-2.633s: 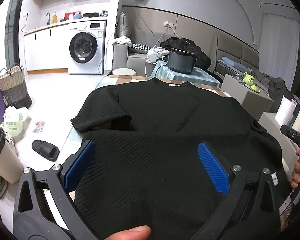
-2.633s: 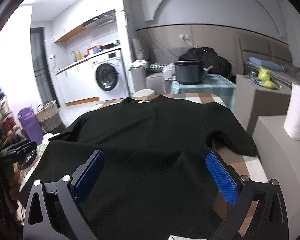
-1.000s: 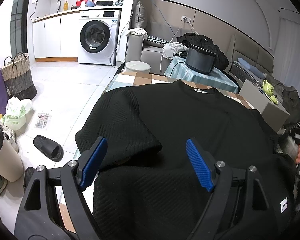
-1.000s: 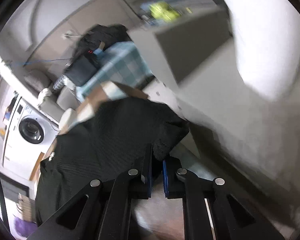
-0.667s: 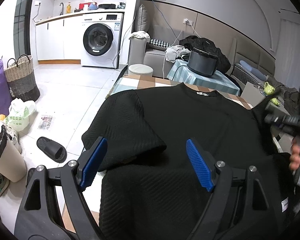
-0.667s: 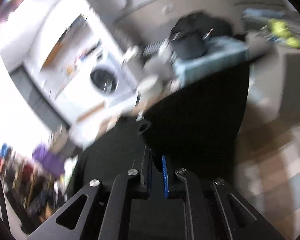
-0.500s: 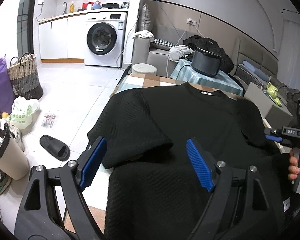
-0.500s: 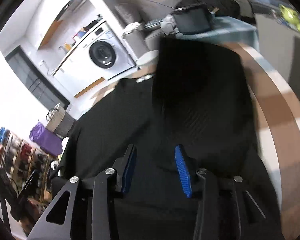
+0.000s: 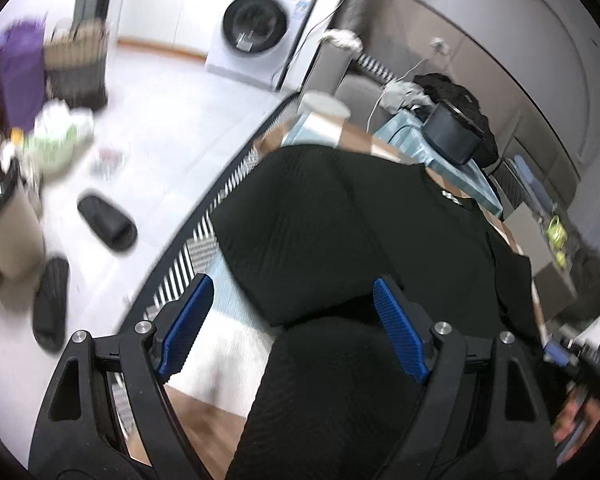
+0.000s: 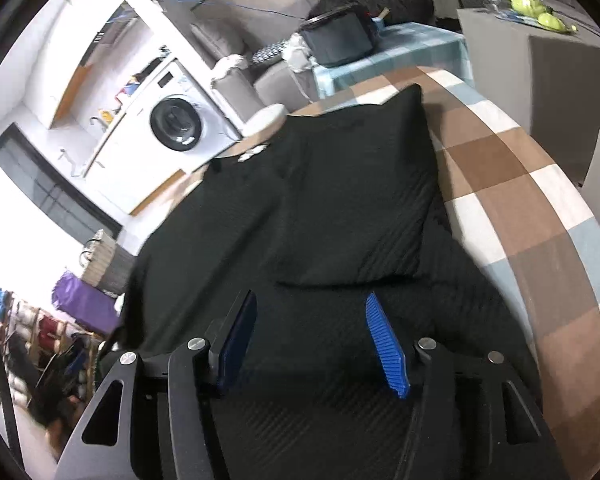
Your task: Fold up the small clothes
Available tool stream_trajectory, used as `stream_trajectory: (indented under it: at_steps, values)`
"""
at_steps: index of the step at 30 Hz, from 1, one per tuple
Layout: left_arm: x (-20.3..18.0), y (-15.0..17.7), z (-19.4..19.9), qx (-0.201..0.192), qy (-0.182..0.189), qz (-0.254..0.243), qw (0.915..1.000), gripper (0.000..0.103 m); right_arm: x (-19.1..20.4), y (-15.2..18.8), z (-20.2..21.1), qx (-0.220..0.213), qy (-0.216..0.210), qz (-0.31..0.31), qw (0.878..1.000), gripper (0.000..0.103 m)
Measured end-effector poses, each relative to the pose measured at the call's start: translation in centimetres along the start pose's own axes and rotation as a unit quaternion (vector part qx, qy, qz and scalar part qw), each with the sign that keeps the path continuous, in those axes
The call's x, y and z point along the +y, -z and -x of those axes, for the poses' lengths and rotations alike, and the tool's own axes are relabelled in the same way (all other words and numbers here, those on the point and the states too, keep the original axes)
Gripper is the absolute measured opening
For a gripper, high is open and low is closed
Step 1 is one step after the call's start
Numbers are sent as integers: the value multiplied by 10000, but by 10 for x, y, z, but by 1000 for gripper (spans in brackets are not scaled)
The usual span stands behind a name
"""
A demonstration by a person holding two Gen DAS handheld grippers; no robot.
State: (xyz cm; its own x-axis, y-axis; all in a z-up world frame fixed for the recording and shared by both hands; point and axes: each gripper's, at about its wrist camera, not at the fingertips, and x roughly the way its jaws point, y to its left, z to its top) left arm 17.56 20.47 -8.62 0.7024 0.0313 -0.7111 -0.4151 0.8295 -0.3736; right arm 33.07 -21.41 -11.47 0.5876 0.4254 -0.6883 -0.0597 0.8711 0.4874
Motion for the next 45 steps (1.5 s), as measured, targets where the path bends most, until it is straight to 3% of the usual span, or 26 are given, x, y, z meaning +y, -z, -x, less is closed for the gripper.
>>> stream_trajectory:
  at_steps: [2,5,8,14,16,21,24,27,30,31,32,34,36,37,38,39,40,45]
  values:
    - [13,-1,-11,332,268,439,9981,70,3,8,5,1,-71,13,10000,59]
    - [28,0,-18,507,720,928,9918,69,6,16,4,57,-124,-52,9999,60]
    - [30,4,-26,698,993,1050,9870,69,6,22,1,159,-100,-85,9998,60]
    - [32,6,-47,776,1041,1354,9822,69,1,25,4,154,-136,-201,9996,60]
    - [28,-1,-54,694,949,1421,9828,65,-1,24,6,101,-141,-227,9996,60]
    - [22,-18,-70,444,425,1480,9871,8,-9,25,16,-40,-38,-351,9994,60]
    - [11,-31,-68,129,145,1224,9923,5,-14,28,21,-156,-5,-467,9988,60]
    - [-19,-53,-61,-271,-59,631,9976,4,-16,32,23,-171,37,-492,9986,60]
    - [-76,-72,-53,-743,122,-259,9968,4,-17,37,24,-116,85,-470,9988,60]
    - [-96,-73,-53,-801,295,-560,9948,4,-18,38,25,-113,88,-479,9988,60]
    - [-128,-70,-57,-771,762,-1020,9889,4,-18,39,26,-84,78,-475,9988,60]
    - [-166,-59,-65,-461,1406,-1454,9783,6,-18,41,26,-54,81,-475,9988,60]
    - [-199,-39,-78,101,1701,-2030,9642,25,-18,41,29,-70,119,-454,9989,60]
    - [-205,-33,-79,166,1710,-2173,9609,32,-19,42,32,-114,129,-483,9987,60]
    - [-208,-26,-78,120,1619,-2323,9590,48,-20,42,33,-133,116,-498,9986,61]
    - [-207,-24,-75,12,1521,-2343,9602,59,-21,43,34,-141,104,-503,9986,62]
    - [-204,-22,-72,-41,1506,-2317,9610,61,-21,43,35,-148,111,-495,9986,63]
    - [-171,-27,-60,-13,1218,-1843,9753,62,-24,41,32,-125,139,-495,9986,63]
